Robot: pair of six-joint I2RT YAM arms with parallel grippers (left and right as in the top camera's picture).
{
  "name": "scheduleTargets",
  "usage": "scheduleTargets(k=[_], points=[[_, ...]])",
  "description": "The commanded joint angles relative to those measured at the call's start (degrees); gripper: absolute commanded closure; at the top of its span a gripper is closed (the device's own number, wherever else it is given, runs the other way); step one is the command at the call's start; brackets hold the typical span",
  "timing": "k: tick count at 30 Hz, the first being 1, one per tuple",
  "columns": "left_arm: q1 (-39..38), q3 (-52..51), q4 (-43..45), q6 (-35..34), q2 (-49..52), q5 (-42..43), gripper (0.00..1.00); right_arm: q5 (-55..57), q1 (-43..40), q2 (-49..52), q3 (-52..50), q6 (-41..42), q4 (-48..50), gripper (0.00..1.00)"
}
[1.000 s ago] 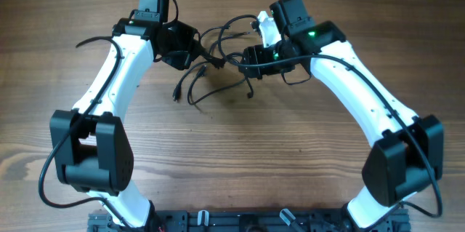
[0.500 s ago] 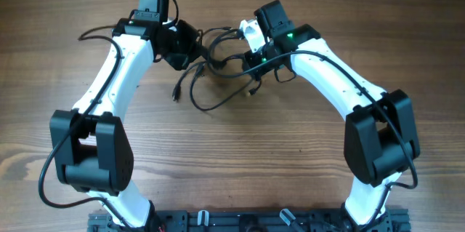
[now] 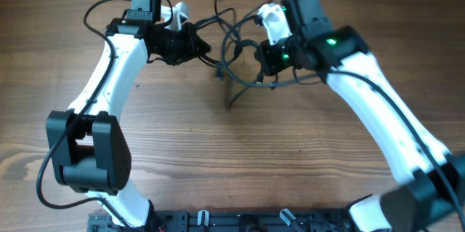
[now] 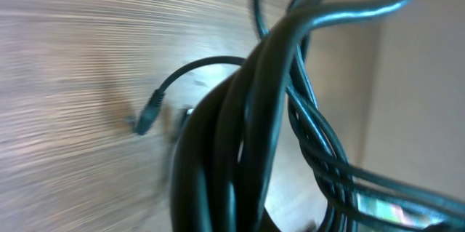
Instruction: Untangle cables
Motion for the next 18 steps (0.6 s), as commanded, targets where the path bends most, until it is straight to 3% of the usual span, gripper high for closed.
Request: scheduleTargets(k=[1, 6, 10, 18], points=[[0.8, -0.5, 0.2, 13.7, 0.2, 10.6, 0.96, -3.7, -0.7, -1.9, 1.2, -1.7, -0.1, 0.96], [0.8, -0.5, 0.4, 13.9, 0.2, 15.3, 0.96, -5.0, -0.8, -0.9, 1.1, -1.5, -0.1, 0.96], [1.0, -0.5, 4.6, 20.7, 0.0, 36.0, 0.96, -4.9, -0.8, -0.9, 1.1, -1.4, -1.1, 0.96], [4.5, -0.3, 13.4, 18.8, -1.5, 49.1, 0.96, -3.1, -0.8, -0.9, 1.1, 0.1, -2.4, 0.96]])
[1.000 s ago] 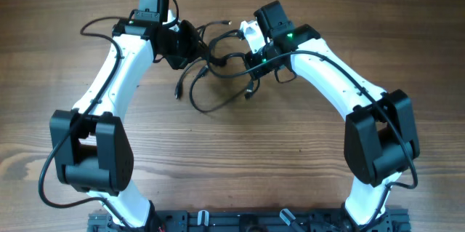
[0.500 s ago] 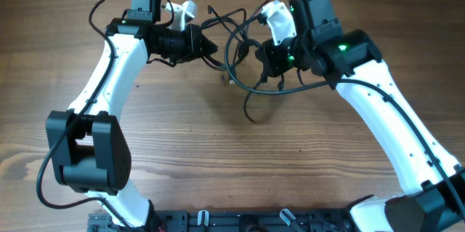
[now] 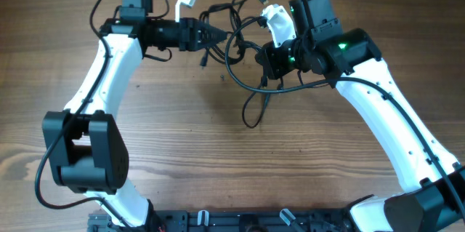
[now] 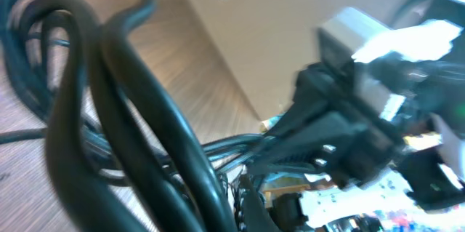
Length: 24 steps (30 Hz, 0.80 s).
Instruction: Untangle cables
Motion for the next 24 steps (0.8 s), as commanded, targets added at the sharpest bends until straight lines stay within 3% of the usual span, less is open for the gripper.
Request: scheduleTargets(k=[1, 7, 11, 12, 16, 21, 24], points=[[2.8, -0.2, 2.4, -0.5, -1.7, 9.6, 0.96, 0.3, -0.5, 0.2, 1.1, 0.7, 0.1, 0.96], [6.1, -0.2, 2.7, -1.3, -3.0, 9.4, 0.96, 0.3, -1.2, 0.2, 1.1, 3.4, 0.0, 0.96], [7.6, -0.2, -1.8, -5.9, -2.9, -6.5, 0.96, -2.6, -5.0, -2.2, 1.1, 5.4, -0.1, 0.96], [7.7, -0.2, -4.9, -5.9, -2.9, -14.0, 0.96, -4.8, -7.6, -3.8, 1.1, 5.7, -0.3, 0.96], [7.7, -0.2, -8.9, -5.9, -2.9, -21.8, 0.96, -8.2, -15.8, -6.8, 1.1, 9.0, -2.7, 0.96], [7.6, -0.2, -9.2, -5.9, -2.9, -22.3, 0.96, -8.1, -24.0, -6.5, 1.0, 11.9, -8.9, 0.96], [7.3, -0.2, -9.4, -5.9, -2.9, -22.3, 0.96, 0.3, -24.9, -6.0, 1.0, 15.7, -12.4, 0.96]])
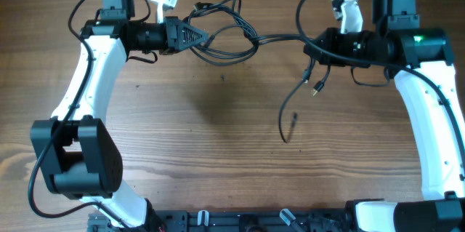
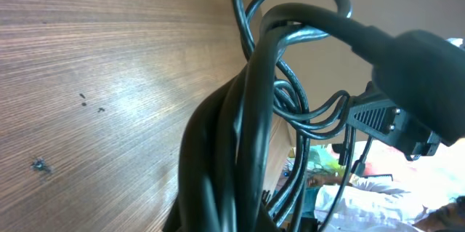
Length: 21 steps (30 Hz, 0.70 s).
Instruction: Untangle cables
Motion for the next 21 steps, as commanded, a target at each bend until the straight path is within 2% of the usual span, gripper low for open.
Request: scheduleTargets(k=[1, 7, 13, 17, 19, 21], points=[[2.7, -0.2, 0.0, 0.3, -1.1, -6.8, 0.96, 17.0, -3.8, -0.7, 0.9, 7.0, -3.2, 0.96], [2.7, -0.2, 0.0, 0.3, -1.1, -6.8, 0.96, 35.3, -3.9, 3.3, -2.5, 15.7, -5.6, 0.96], [2.7, -0.2, 0.0, 0.3, -1.1, -6.8, 0.96, 36.0, -4.0, 10.5, -3.0, 15.4, -5.3, 0.96], [2.1, -0.2, 0.0, 0.3, -1.1, -6.8, 0.96, 32.0, -4.0, 14.1, -3.0, 10.3, -5.2, 0.96], [0.3, -0.2, 0.0, 0.3, -1.1, -6.8, 0.96, 25.8, -4.0, 14.5, -3.0, 3.1, -4.3, 0.95], [-2.2, -0.2, 0.2, 0.8, -1.1, -6.9, 0.96, 16.7, -4.0, 14.5, -2.9, -6.2, -4.1, 0.74]])
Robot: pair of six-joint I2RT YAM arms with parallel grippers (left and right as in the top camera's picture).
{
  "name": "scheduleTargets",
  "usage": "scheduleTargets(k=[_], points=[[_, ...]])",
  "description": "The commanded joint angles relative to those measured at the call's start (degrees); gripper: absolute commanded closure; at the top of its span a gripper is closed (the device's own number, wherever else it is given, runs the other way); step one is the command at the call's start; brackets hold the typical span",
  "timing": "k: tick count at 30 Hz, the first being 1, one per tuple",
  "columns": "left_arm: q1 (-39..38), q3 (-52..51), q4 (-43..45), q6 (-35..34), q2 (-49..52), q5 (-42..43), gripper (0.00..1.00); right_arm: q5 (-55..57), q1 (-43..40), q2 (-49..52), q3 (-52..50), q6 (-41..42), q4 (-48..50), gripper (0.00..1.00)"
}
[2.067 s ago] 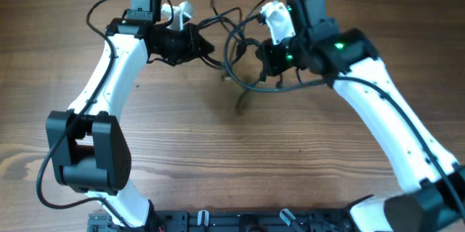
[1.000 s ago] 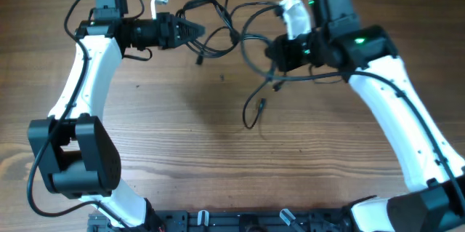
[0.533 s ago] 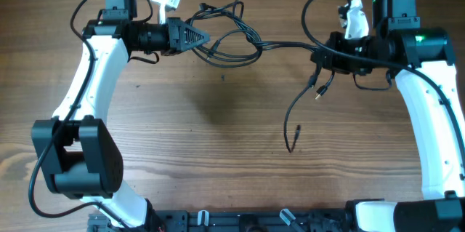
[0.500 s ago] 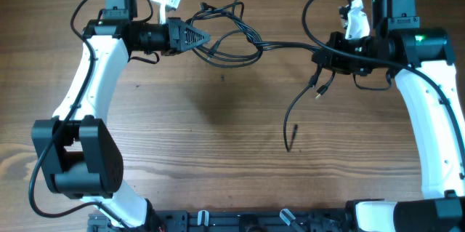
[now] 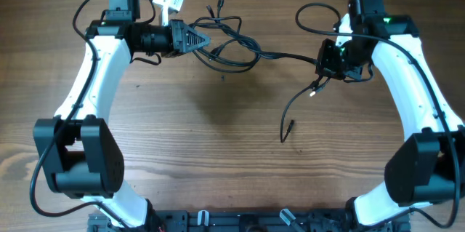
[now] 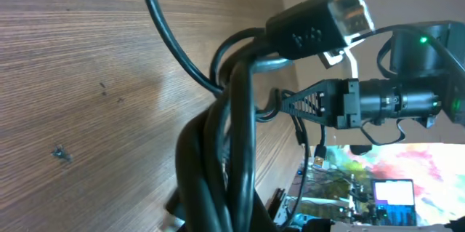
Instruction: Untangle cables
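Observation:
A tangle of black cables [image 5: 234, 46] lies at the top middle of the wooden table. My left gripper [image 5: 205, 41] points right and is shut on one side of it. In the left wrist view the gripped bundle [image 6: 227, 152] fills the foreground and hides the fingers, with a USB plug [image 6: 325, 24] sticking out above. One strand [image 5: 290, 57] runs right to my right gripper [image 5: 327, 62], which is shut on other cables. Below that gripper hang loose ends with a plug [image 5: 314, 92] and a tip [image 5: 285, 137]. A cable loop [image 5: 311, 15] rises beside it.
A white connector [image 5: 168, 1] sticks up by the left wrist. The left arm [image 5: 102, 72] runs down the left side and the right arm [image 5: 414, 79] down the right. The robot base rail [image 5: 247, 221] lines the front edge.
The right wrist has turned and its gripper sits slightly lower and further right, still holding its cables. The left gripper has shifted a little to the right. The strand between them stays stretched.
At first both grippers were close together at the top middle, each shut on the tangled cables. They were still close a moment later. Then they stood far apart with a strand drawn out between them, and they remain apart now.

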Motion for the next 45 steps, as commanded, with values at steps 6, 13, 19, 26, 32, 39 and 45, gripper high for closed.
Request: scheduleTargets(k=[6, 13, 19, 26, 32, 39, 45], points=[[-6.9, 0.2, 1.5, -11.5, -1.2, -9.1, 0.96, -10.5, -3.1, -2.1, 2.8, -17.6, -2.1, 0.48], [-10.1, 0.2, 5.5, -28.6, -1.2, -8.4, 0.96, -19.9, 4.6, -7.3, 4.4, -4.3, 8.9, 0.48], [-10.1, 0.2, 14.1, -35.7, -1.2, 7.0, 0.96, -10.8, 11.3, -6.9, 4.4, -7.7, 18.8, 0.50], [-10.1, 0.2, 23.3, -44.8, -1.2, 20.5, 0.96, -7.6, 14.1, -5.7, 3.7, -31.7, 20.0, 0.52], [-10.1, 0.2, 24.3, -47.6, -1.2, 21.2, 0.96, -7.6, 14.1, -1.7, 3.7, -35.6, 22.1, 0.53], [-10.1, 0.2, 24.3, -49.0, -1.2, 21.2, 0.96, -5.9, 16.5, 0.5, 3.7, -38.7, 25.1, 0.54], [-10.1, 0.2, 24.3, -49.0, -1.2, 22.5, 0.96, 0.1, 17.9, 3.2, 3.7, -34.0, 29.8, 0.59]])
